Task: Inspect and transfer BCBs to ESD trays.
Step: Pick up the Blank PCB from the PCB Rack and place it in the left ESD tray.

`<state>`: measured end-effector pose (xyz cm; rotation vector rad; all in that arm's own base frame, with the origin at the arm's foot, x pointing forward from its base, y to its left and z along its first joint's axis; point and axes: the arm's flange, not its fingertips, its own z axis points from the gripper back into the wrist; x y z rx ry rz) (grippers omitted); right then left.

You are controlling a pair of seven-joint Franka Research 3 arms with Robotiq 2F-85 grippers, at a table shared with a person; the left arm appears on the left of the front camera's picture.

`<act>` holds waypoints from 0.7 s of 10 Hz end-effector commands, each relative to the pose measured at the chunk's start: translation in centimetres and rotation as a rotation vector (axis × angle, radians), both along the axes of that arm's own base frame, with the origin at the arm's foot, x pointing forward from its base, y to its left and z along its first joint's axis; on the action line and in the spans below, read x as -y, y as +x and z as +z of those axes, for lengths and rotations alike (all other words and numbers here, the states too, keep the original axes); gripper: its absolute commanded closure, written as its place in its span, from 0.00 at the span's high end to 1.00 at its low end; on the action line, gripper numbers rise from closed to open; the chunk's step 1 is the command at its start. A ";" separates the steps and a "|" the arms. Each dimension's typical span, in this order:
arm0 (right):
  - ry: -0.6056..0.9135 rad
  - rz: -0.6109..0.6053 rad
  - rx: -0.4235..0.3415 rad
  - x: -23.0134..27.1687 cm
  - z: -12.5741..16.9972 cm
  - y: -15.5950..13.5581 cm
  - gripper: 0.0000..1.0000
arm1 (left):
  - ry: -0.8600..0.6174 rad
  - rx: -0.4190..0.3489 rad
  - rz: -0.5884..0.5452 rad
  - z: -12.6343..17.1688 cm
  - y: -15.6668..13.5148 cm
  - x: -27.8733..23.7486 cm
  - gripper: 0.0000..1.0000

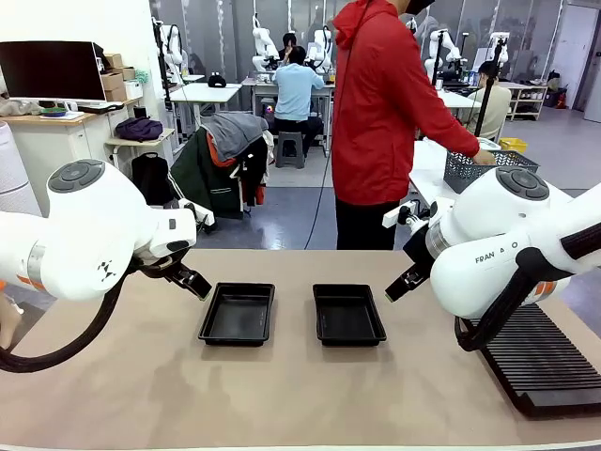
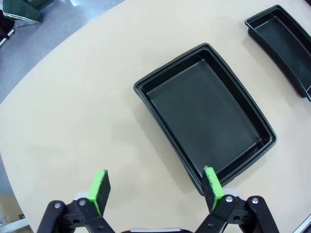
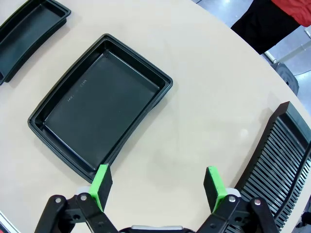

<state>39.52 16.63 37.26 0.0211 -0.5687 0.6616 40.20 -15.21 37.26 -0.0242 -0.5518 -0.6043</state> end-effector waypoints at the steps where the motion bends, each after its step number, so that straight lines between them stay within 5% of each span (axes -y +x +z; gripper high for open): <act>1: 0.000 0.000 0.000 0.0 0.0 0.0 1.00 | 0.000 0.000 0.000 0.0 0.0 0.0 1.00; 7: 0.067 -0.075 -0.037 1.6 12.3 0.1 1.00 | -0.077 -0.169 0.241 10.7 -0.5 -0.6 1.00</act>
